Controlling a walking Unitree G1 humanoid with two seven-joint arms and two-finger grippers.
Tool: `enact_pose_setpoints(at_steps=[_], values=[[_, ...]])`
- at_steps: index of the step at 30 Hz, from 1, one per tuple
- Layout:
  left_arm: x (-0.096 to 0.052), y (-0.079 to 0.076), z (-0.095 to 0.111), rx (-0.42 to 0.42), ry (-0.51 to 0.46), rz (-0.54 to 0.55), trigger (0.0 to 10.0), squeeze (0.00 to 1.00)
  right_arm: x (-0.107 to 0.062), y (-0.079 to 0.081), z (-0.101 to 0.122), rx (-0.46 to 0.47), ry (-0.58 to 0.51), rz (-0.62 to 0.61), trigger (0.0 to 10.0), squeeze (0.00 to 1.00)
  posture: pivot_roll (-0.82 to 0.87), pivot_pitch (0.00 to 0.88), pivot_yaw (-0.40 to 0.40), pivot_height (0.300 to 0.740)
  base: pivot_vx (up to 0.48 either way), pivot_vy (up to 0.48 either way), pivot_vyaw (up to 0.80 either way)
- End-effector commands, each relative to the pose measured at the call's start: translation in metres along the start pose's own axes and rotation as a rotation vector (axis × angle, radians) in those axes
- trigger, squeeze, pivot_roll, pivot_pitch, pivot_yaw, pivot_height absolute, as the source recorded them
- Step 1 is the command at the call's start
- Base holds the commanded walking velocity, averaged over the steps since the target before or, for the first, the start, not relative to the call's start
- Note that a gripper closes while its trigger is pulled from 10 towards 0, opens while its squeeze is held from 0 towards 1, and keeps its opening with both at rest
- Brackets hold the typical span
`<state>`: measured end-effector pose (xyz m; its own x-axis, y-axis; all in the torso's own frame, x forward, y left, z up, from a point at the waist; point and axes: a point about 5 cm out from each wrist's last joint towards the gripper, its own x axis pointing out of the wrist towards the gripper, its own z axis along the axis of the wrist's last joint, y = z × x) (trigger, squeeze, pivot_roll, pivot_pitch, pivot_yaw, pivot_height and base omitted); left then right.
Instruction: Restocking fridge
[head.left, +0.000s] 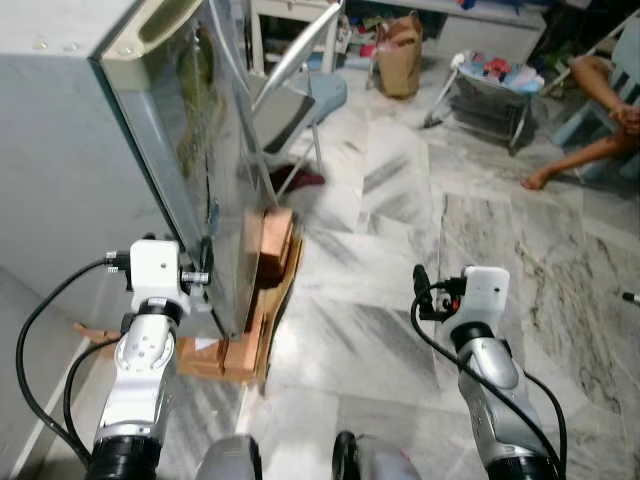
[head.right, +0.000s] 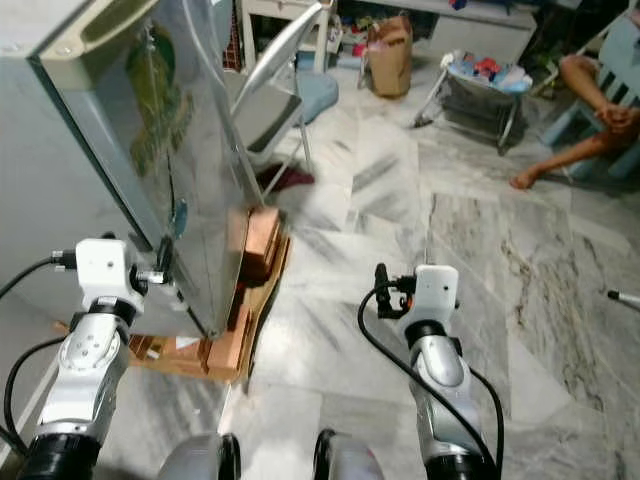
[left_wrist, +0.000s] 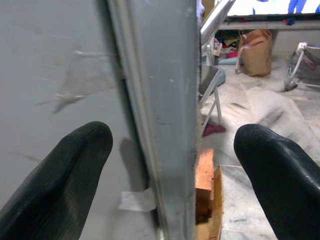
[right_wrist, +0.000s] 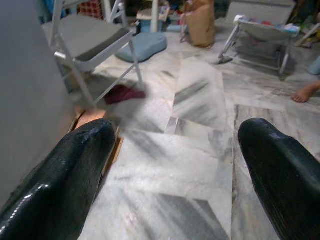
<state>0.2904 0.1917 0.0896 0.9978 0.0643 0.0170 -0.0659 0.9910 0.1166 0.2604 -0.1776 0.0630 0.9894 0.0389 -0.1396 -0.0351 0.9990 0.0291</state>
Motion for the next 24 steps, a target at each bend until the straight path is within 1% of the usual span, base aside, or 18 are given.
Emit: enact_pose_setpoints(at_steps=[1, 3, 5, 8, 11, 13, 18, 20, 21, 22, 24], values=[[0.008, 0.004, 0.0, 0.024, 0.003, 0.023, 10.0, 0.0, -0.004, 0.004, 0.002, -0.006, 0.006, 0.053, 10.0, 0.0, 0.04, 0.129, -0.097, 0.74, 0.0, 0.0, 0.0], [0.011, 0.004, 0.0, 0.028, 0.003, 0.029, 10.0, 0.0, -0.004, 0.005, 0.002, -0.011, 0.008, 0.062, 10.0, 0.0, 0.04, 0.129, -0.097, 0.74, 0.0, 0.0, 0.0], [0.021, 0.01, 0.001, 0.035, 0.012, 0.053, 10.0, 0.0, -0.007, 0.004, 0.004, -0.025, 0.009, 0.074, 10.0, 0.0, 0.02, 0.132, -0.101, 0.74, 0.0, 0.0, 0.0], [0.03, 0.016, 0.004, 0.028, 0.006, 0.069, 10.0, 0.0, -0.011, 0.0, 0.005, -0.027, 0.013, 0.071, 10.0, 0.0, 0.02, 0.135, -0.099, 0.74, 0.0, 0.0, 0.0], [0.034, 0.019, 0.005, 0.034, -0.002, 0.081, 10.0, 0.0, -0.014, -0.002, 0.004, -0.026, 0.022, 0.07, 10.0, 0.0, 0.02, 0.138, -0.099, 0.74, 0.0, 0.0, 0.0], [0.036, 0.019, 0.007, 0.034, -0.007, 0.08, 10.0, 0.0, -0.017, -0.001, 0.002, -0.023, 0.035, 0.088, 10.0, 0.0, 0.03, 0.142, -0.099, 0.74, 0.0, 0.0, 0.0], [0.042, 0.005, 0.014, 0.009, -0.037, -0.008, 10.0, 0.0, -0.024, 0.0, -0.004, -0.034, 0.07, 0.115, 10.0, 0.0, 0.02, 0.149, -0.099, 0.74, 0.0, 0.0, 0.0], [0.044, -0.001, 0.016, 0.01, -0.05, -0.042, 10.0, 0.0, -0.026, -0.003, -0.006, -0.04, 0.087, 0.113, 10.0, 0.0, 0.02, 0.149, -0.097, 0.74, 0.0, 0.0, 0.0], [0.046, -0.008, 0.018, 0.02, -0.062, -0.071, 10.0, 0.0, -0.026, -0.008, -0.007, -0.035, 0.097, 0.096, 10.0, 0.0, 0.02, 0.15, -0.094, 0.74, 0.0, 0.0, 0.0], [0.046, -0.008, 0.018, 0.02, -0.062, -0.071, 10.0, 0.0, -0.026, -0.008, -0.007, -0.035, 0.097, 0.096, 10.0, 0.0, 0.02, 0.15, -0.094, 0.74, 0.0, 0.0, 0.0], [0.049, -0.016, 0.019, 0.003, -0.058, -0.1, 10.0, 0.0, -0.026, -0.009, -0.008, -0.02, 0.105, 0.081, 10.0, 0.0, 0.02, 0.149, -0.085, 0.74, 0.0, 0.0, 0.0]])
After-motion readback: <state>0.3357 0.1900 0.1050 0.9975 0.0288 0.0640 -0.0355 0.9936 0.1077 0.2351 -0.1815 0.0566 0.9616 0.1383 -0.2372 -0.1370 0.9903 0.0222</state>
